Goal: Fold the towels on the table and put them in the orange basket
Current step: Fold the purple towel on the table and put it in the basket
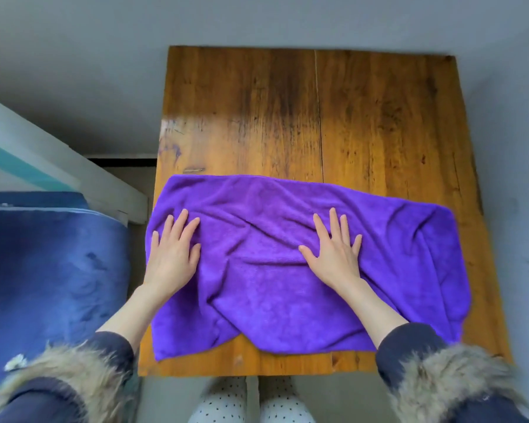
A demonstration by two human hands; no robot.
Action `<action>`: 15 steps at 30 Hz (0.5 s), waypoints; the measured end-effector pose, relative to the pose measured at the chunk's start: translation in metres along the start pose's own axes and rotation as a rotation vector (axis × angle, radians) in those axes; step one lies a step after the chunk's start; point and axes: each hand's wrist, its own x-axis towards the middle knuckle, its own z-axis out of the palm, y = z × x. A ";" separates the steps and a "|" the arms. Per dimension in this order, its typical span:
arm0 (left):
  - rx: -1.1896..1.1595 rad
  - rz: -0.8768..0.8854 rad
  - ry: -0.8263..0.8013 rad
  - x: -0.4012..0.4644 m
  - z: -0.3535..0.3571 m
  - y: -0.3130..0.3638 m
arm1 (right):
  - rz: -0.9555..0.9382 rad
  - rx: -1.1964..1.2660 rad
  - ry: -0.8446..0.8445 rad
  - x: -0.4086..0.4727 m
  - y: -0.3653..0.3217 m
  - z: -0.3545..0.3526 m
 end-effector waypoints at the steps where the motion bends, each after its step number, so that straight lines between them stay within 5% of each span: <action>1: 0.005 0.004 0.000 0.003 -0.003 -0.006 | 0.007 0.000 0.004 0.004 0.001 -0.001; 5: 0.030 0.082 0.007 0.015 -0.015 -0.024 | 0.060 0.009 0.030 0.021 -0.007 -0.006; 11: -0.105 0.146 0.339 0.043 -0.040 -0.033 | -0.009 0.014 0.191 0.018 -0.065 0.008; 15: -0.109 0.141 0.239 0.100 -0.056 -0.042 | -0.093 -0.010 0.253 0.024 -0.119 0.028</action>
